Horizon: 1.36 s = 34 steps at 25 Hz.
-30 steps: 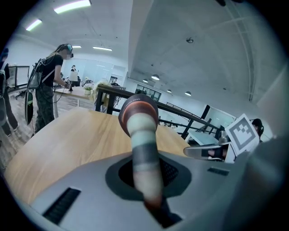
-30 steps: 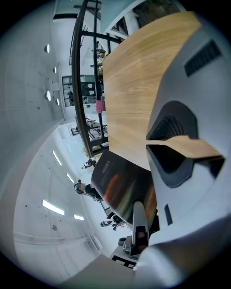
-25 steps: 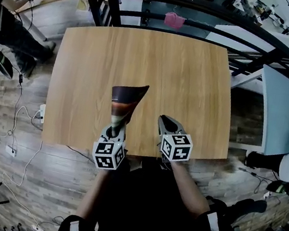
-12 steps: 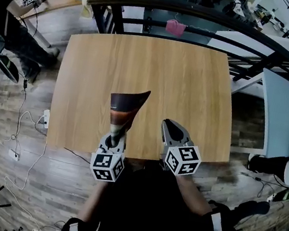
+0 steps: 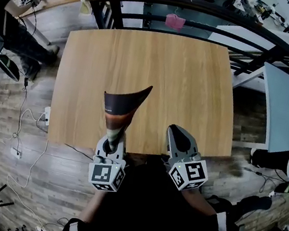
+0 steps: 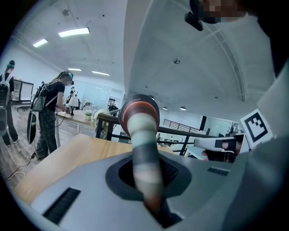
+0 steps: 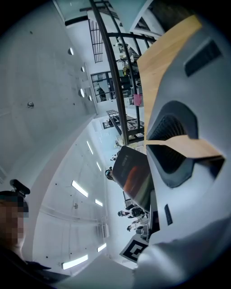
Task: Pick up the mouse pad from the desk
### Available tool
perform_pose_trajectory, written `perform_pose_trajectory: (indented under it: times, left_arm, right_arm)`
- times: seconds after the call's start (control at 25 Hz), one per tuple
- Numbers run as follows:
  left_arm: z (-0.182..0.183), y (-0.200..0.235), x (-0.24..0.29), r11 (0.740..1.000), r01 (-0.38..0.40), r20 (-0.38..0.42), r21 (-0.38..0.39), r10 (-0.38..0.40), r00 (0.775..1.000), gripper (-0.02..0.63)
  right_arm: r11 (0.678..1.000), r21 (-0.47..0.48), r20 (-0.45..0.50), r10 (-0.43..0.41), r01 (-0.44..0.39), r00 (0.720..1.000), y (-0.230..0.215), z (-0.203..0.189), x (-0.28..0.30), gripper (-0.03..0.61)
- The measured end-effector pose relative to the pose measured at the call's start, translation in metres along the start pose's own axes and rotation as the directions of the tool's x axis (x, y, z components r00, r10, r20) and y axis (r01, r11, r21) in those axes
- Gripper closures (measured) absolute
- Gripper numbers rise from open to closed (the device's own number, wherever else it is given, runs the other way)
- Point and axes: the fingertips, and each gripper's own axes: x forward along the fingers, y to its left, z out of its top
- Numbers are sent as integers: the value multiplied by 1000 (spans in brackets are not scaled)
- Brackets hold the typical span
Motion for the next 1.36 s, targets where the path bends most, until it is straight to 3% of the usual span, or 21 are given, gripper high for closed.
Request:
perform_pose_trajectory:
  times: [1.36]
  left_arm:
    - [-20, -2, 4, 998, 2, -44, -56, -5, 999, 571]
  right_arm:
    - [998, -29, -17, 50, -50, 999, 16, -9, -9, 548]
